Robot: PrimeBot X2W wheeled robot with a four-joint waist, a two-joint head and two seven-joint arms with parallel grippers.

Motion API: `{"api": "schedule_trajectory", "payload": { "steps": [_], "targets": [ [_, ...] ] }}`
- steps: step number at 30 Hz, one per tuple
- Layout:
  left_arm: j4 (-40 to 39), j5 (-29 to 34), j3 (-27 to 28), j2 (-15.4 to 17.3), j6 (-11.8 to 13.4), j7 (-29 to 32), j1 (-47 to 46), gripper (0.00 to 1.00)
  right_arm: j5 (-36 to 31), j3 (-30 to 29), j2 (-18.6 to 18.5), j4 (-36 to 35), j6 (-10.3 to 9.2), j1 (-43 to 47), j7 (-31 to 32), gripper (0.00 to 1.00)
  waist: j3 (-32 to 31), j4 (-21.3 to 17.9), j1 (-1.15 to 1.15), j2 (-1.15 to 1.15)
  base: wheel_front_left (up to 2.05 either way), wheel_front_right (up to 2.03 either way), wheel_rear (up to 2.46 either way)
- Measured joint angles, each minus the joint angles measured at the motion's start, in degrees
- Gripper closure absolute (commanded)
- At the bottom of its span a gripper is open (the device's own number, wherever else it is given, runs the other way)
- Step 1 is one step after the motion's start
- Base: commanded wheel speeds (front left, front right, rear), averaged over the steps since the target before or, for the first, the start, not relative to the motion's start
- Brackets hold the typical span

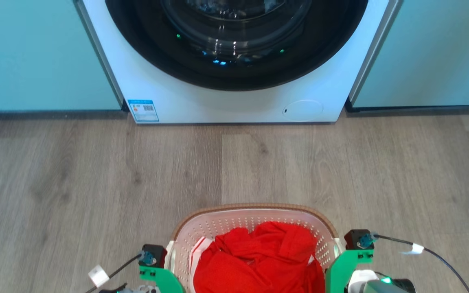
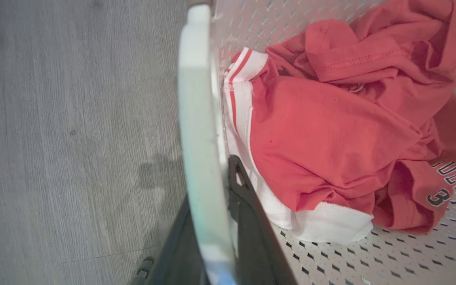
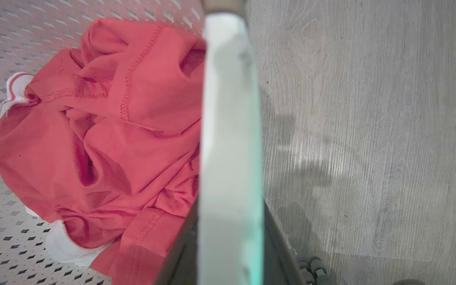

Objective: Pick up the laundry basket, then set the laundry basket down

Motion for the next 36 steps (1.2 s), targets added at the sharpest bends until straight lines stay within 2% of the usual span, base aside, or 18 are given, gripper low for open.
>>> {"api": "schedule_trajectory", "payload": {
  "steps": [18,36],
  "targets": [
    [1.9,-1.5,-2.1,0.0,-1.4,-0.1,0.0,1.00,4.6,4.9,0.1,0.5,-0.01,0.1,-0.1,1.00,-2.1,-1.5,0.00,0.00,0.00,0.00,0.00],
    [1.4,-3.4,-4.1,0.0,-0.4,0.0,0.1,1.00,7.8,8.4,0.1,1.0,-0.01,-0.2,-0.9,1.00,-2.4,-1.6,0.01,0.00,0.00,0.00,0.00]
  ]
}}
